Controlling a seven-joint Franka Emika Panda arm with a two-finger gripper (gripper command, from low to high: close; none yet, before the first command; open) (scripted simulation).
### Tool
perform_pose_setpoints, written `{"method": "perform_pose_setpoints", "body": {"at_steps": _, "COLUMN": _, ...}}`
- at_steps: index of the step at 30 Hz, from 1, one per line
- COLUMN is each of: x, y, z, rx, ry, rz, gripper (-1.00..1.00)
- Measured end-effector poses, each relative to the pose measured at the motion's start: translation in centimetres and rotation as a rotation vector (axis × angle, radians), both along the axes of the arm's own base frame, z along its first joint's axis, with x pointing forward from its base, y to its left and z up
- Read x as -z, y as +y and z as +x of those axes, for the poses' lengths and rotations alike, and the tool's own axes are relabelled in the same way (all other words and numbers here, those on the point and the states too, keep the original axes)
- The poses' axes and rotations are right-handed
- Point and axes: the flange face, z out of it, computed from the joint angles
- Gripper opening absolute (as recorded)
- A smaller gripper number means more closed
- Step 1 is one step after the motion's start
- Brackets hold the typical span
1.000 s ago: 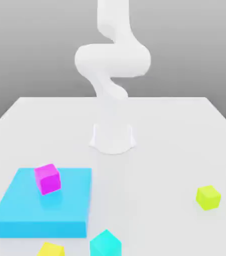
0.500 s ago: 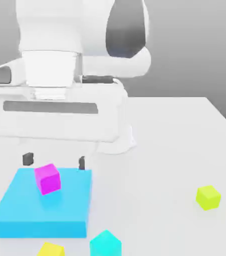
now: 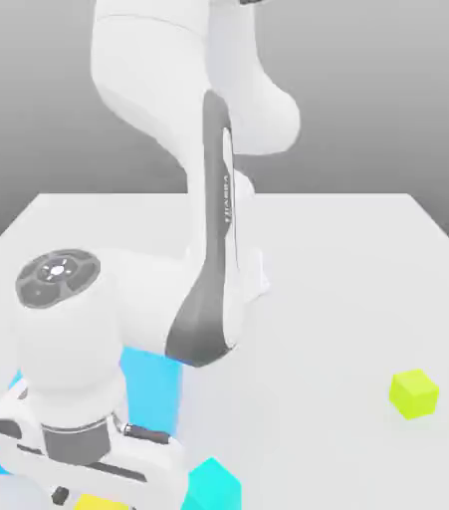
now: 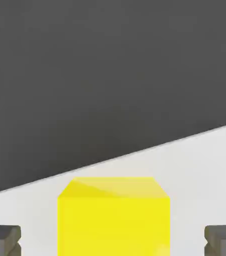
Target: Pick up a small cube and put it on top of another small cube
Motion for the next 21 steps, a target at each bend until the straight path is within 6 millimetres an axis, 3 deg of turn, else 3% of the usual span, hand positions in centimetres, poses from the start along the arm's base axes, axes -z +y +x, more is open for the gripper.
{"method": "perform_pose_setpoints", "body": {"at_steps": 5, "x": 0.2, "y": 0.0, "z": 0.0, "rx": 0.000, "ry": 0.000, "rz": 0.000, "gripper": -1.00}}
{"method": "perform_pose_setpoints", "body": {"at_steps": 9, "x": -4.6, "y": 0.1, "z": 0.0, "rx": 0.000, "ry": 0.001, "rz": 0.001, "gripper": -1.00}}
{"method": "perform_pose_setpoints", "body": {"at_steps": 10, "x": -5.5, "y": 1.8, "z": 0.0, "rx": -0.021, "ry": 0.000, "rz": 0.006, "gripper": -1.00}}
{"method": "perform_pose_setpoints", "body": {"at_steps": 15, "x": -7.4, "y": 14.4, "z": -1.6, "rx": -0.189, "ry": 0.001, "rz": 0.030, "gripper": -1.00}}
{"method": "perform_pose_setpoints", "body": {"at_steps": 18, "x": -8.3, "y": 22.0, "z": -4.3, "rx": -0.304, "ry": 0.003, "rz": 0.035, "gripper": -1.00}}
{"method": "perform_pose_setpoints", "body": {"at_steps": 21, "x": -9.2, "y": 29.6, "z": -8.7, "rx": -0.435, "ry": 0.005, "rz": 0.032, "gripper": -1.00}}
